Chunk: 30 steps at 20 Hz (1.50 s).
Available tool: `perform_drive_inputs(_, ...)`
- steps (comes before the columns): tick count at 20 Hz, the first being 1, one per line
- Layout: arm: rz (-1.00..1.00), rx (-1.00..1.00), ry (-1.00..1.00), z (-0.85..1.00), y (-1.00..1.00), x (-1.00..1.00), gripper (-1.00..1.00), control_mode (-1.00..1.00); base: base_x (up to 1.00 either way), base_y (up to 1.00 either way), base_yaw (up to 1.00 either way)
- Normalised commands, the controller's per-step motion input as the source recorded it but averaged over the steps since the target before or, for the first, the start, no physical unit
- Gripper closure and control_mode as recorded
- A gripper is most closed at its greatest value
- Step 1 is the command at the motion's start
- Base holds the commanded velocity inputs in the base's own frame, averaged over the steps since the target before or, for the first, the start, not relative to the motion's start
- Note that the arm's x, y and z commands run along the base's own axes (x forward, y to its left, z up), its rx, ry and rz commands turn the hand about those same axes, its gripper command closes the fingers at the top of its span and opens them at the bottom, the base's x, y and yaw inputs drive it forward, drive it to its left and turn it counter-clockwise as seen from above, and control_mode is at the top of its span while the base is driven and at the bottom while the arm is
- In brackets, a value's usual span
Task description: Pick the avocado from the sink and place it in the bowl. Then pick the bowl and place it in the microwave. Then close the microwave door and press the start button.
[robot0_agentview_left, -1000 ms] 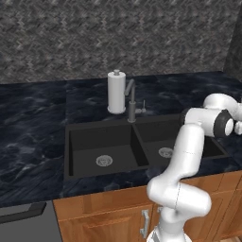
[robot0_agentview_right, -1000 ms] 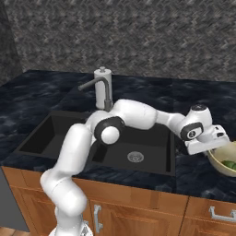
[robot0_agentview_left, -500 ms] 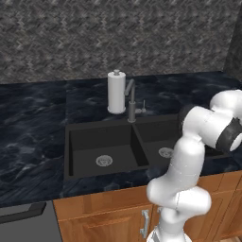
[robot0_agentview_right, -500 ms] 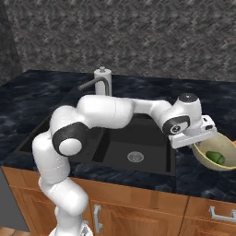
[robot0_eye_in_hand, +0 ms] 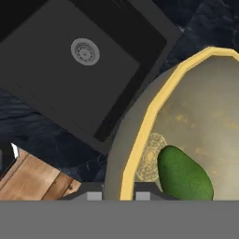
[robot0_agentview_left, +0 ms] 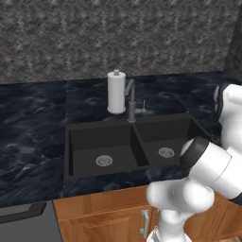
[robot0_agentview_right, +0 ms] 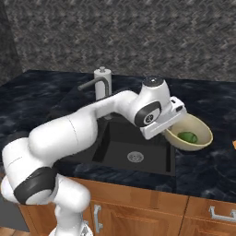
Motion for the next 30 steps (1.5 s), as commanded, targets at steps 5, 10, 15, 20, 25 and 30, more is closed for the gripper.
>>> perform_drive_inputs(5,0.31,-0.02,0.03,0.69,0.99,-0.01,1.0,-1.0,0.0,0.0,0.0)
perform_drive_inputs(10,0.31,-0.21,0.0,0.51,0.84,-0.07,1.0,-1.0,0.0,0.0,0.0)
perform_drive_inputs(15,0.21,-0.17,0.01,0.52,0.68,-0.01,1.0,-1.0,0.0,0.0,0.0)
perform_drive_inputs(20,0.23,0.0,0.0,0.42,0.66,-0.01,1.0,-1.0,0.0,0.0,0.0)
perform_drive_inputs(25,0.15,0.0,-0.03,0.59,0.21,-0.29,1.0,-1.0,0.0,0.0,0.0)
perform_drive_inputs(30,0.14,0.0,-0.09,0.09,0.28,-0.04,1.0,-1.0,0.0,0.0,0.0)
